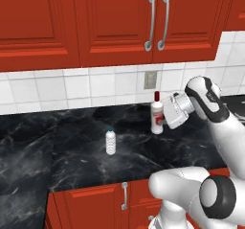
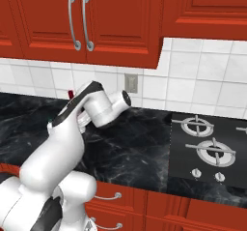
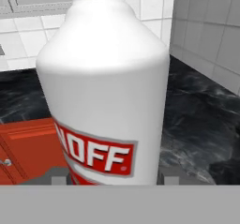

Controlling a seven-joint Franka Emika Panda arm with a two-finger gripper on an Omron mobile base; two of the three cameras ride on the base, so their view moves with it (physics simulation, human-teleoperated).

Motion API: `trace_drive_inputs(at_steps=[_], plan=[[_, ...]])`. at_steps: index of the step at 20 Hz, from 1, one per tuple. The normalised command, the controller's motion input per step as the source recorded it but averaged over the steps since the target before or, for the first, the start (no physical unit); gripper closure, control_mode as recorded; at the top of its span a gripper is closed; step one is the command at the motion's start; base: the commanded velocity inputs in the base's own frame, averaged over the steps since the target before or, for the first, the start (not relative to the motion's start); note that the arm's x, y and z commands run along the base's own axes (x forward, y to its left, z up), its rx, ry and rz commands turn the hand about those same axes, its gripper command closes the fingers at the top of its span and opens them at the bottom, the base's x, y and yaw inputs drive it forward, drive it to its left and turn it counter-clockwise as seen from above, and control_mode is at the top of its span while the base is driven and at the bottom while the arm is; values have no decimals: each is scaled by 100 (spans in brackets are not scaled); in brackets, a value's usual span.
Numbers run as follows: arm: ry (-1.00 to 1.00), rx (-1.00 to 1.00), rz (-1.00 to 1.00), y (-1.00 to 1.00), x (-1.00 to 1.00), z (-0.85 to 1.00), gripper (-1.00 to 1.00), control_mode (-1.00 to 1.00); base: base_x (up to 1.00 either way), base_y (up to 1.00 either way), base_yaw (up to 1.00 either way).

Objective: Place the drinks on the dining counter in a tight cluster.

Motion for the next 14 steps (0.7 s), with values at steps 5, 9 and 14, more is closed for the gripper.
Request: trace_drive_inputs(at_steps=[5,9,14], plan=[[-1,2,0,0,-57,6,100,-100,0,0,0],[-4,1,0,-10,-29,39,100,-100,0,0,0],[0,3,0,-25,-12,29,100,-100,0,0,0]])
